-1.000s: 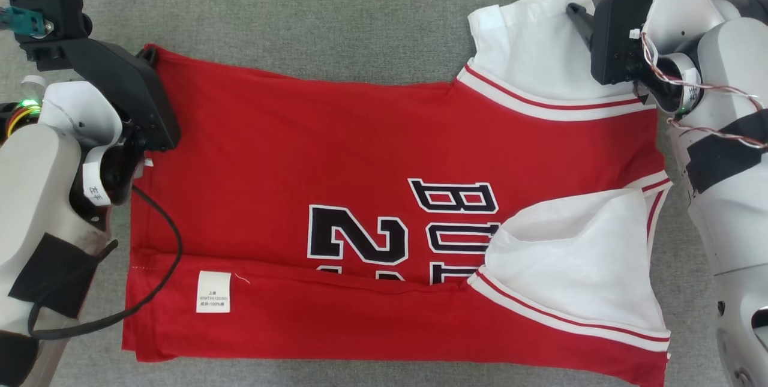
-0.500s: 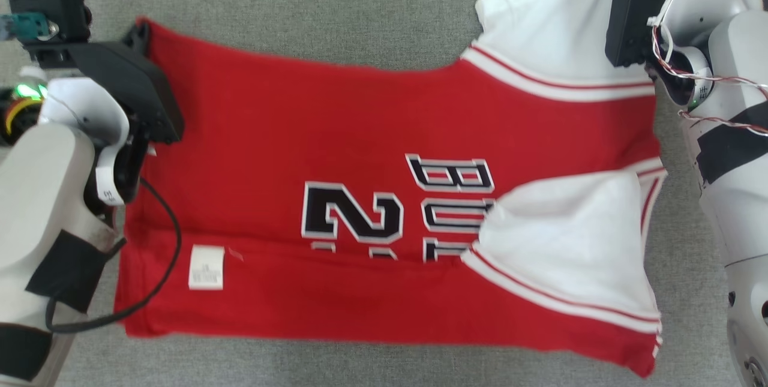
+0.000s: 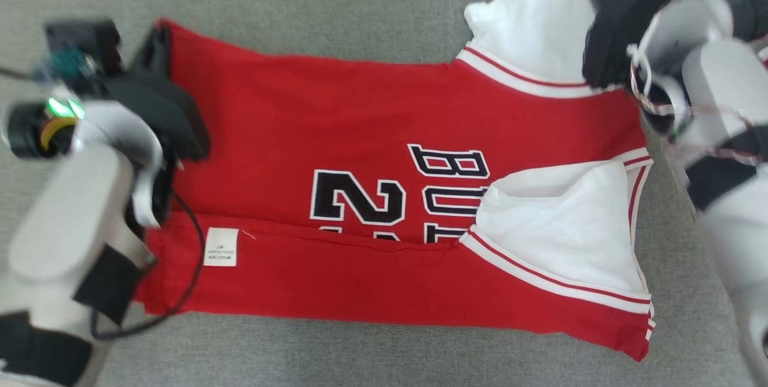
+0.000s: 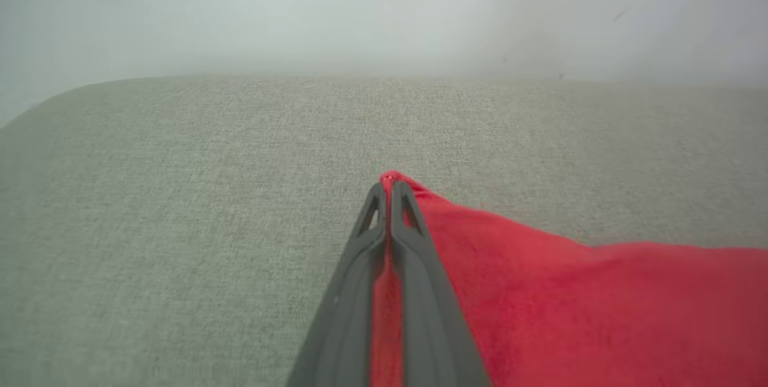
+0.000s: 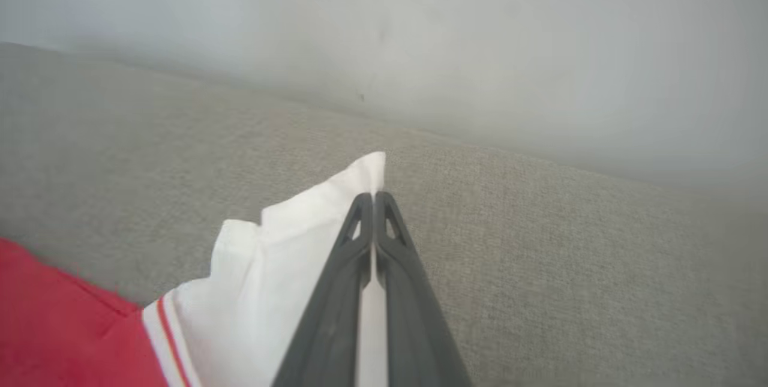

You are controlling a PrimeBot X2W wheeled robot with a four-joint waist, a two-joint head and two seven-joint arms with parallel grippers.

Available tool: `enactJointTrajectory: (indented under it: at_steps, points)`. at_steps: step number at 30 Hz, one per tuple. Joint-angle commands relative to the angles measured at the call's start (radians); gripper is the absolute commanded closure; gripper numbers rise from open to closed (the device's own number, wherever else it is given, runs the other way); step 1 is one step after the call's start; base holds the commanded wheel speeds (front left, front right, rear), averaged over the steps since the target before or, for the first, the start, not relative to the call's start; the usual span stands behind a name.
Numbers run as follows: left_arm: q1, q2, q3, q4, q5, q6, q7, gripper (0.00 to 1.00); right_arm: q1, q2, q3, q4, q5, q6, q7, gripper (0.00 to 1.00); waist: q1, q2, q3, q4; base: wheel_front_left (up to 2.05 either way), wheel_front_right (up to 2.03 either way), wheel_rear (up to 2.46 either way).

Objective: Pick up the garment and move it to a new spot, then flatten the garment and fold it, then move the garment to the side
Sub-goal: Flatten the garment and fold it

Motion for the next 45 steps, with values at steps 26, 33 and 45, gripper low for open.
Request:
enactJointTrajectory:
  at_steps: [26, 33, 45]
  points:
    - [0.311, -0.01, 0.022, -0.021, -0.049, -0.005, -0.272, 1.0, 0.83, -0.316, -0.214, -1.007, 0.412, -0.003, 0.178, 1.0, 0.0, -0.0001, -0.178, -0.014, 0.0, 0.0, 0.0]
    - [0.243, -0.015, 0.026, 0.014, -0.043, -0.028, -0.289, 1.0, 0.756, -0.284, -0.208, -0.999, 0.35, -0.003, 0.162, 1.0, 0.0, -0.0001, -0.169, -0.04, 0.0, 0.0, 0.0]
    - [0.29, -0.033, 0.082, 0.044, -0.083, -0.059, -0.336, 1.0, 0.78, -0.303, -0.131, -0.934, 0.439, -0.003, 0.136, 1.0, 0.0, -0.0001, -0.204, -0.029, 0.0, 0.0, 0.0]
